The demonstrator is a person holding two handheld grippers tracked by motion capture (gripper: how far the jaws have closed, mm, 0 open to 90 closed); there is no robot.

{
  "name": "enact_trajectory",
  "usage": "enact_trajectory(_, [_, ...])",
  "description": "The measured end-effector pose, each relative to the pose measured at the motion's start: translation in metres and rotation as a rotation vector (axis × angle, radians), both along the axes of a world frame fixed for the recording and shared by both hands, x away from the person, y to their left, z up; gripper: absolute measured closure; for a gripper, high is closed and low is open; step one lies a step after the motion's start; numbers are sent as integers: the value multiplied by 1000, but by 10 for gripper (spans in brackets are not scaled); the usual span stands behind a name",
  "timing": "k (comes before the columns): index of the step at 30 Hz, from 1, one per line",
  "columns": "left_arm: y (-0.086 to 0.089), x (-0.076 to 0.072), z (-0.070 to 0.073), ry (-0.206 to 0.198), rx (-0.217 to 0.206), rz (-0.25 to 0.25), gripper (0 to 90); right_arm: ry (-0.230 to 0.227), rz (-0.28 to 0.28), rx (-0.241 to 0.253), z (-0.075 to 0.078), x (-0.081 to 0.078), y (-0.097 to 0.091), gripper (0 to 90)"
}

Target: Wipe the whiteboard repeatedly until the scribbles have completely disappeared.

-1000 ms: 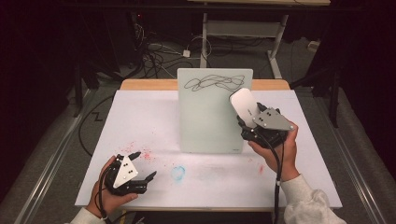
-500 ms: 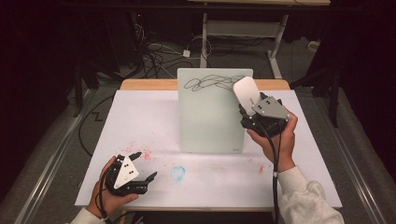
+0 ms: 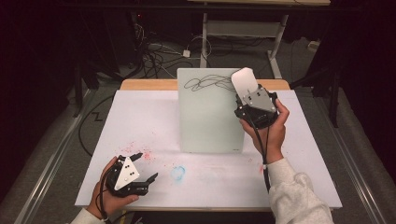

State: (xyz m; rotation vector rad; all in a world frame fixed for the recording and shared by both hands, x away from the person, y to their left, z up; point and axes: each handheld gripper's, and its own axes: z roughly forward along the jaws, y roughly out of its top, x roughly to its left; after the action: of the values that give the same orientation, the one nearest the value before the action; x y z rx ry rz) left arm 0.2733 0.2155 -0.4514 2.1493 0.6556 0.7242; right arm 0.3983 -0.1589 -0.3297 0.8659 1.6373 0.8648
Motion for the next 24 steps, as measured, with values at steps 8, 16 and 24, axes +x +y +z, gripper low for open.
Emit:
enact_trajectory(8, [-2, 0, -1, 2, 4, -4, 178, 21, 57, -84, -20, -9, 25, 312])
enact_trajectory(16, [-2, -1, -1, 5, 10, -11, 178, 27, 80, -98, -18, -9, 30, 312])
enact_trajectory(24, [-2, -1, -1, 6, 6, -12, 178, -3, -8, 7, 10, 3, 2, 312])
